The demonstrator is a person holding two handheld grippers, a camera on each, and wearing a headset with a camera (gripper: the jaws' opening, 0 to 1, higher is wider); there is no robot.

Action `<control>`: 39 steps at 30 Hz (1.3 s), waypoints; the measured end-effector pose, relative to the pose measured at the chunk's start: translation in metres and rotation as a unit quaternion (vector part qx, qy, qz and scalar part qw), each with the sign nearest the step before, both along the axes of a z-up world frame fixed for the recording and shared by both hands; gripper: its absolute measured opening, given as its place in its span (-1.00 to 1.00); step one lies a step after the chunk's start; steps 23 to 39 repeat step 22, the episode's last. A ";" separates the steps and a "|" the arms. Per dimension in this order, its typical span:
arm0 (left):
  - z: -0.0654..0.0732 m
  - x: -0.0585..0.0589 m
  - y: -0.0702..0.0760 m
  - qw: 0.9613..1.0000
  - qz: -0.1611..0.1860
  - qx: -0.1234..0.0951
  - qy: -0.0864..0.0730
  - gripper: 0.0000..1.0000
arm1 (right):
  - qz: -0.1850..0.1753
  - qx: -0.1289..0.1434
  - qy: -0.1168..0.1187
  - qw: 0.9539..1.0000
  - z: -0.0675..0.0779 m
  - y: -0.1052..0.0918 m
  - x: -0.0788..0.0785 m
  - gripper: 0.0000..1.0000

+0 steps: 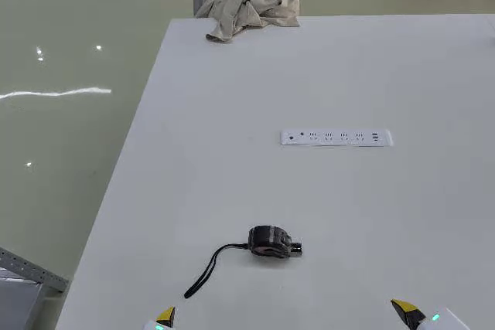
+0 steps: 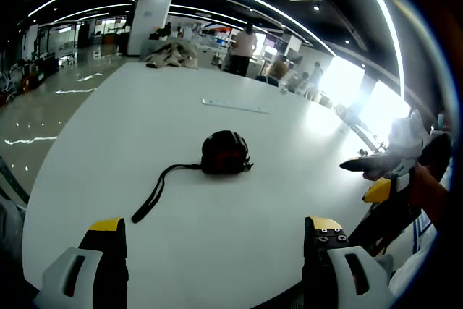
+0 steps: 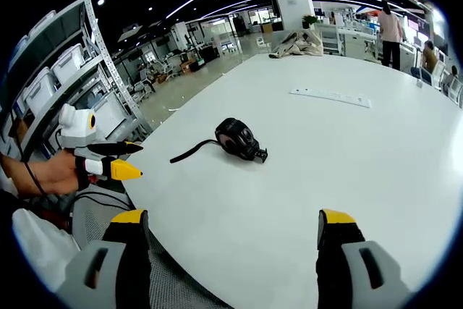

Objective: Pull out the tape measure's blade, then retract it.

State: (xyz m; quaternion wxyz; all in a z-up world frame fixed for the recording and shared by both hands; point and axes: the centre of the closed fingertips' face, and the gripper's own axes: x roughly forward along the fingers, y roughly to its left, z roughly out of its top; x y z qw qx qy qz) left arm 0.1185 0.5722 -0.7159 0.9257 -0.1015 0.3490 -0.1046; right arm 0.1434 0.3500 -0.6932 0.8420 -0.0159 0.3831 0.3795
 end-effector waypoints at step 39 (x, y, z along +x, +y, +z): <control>0.006 0.000 0.000 1.000 0.009 -0.002 -0.006 1.00 | 0.000 -0.002 -0.005 1.000 0.003 -0.004 0.000 0.99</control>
